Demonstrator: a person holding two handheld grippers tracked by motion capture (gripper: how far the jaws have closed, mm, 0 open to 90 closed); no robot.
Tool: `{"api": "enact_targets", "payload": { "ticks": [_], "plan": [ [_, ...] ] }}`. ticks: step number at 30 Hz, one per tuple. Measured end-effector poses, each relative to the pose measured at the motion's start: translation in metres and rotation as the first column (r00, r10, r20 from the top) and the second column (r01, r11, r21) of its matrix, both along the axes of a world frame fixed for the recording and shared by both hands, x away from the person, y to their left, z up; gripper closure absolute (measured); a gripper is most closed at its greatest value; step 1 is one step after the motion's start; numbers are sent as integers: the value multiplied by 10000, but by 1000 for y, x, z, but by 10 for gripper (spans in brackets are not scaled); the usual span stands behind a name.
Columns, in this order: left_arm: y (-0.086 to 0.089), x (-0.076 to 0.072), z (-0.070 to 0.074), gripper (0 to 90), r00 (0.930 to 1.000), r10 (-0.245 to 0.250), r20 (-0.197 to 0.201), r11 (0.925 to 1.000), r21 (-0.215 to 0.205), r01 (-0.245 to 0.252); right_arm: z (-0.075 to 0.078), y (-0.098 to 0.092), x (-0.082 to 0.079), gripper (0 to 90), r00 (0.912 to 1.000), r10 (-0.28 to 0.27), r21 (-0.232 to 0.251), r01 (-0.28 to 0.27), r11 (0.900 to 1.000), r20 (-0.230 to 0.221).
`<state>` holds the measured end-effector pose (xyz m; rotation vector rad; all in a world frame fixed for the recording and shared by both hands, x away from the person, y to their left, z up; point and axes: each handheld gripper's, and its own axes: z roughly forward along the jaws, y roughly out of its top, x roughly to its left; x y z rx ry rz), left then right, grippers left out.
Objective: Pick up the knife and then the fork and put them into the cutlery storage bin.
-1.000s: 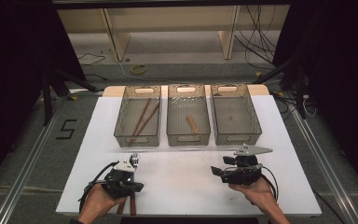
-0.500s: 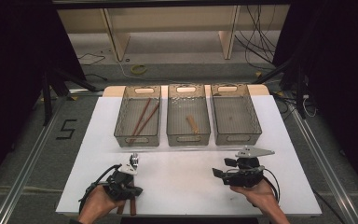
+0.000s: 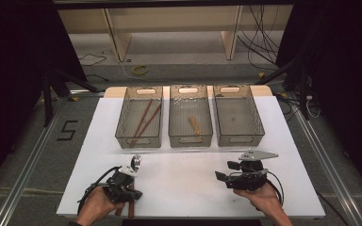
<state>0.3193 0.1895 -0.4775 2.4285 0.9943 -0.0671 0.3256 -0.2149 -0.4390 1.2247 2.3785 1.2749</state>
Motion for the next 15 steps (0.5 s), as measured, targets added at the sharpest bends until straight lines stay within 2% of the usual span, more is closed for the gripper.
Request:
{"api": "enact_targets", "payload": {
  "ticks": [8, 15],
  "plan": [
    [0, 2, 1, 889, 9997, -2, -241, 9998, 180, 7, -2, 2, -1, 353, 9999, 50, -48, -50, 10000, -107],
    [5, 4, 2, 889, 9996, 26, -296, 9990, 444, -13, -2, 2, -1, 355, 9999, 58, -38, -58, 10000, -138]
  ]
}}
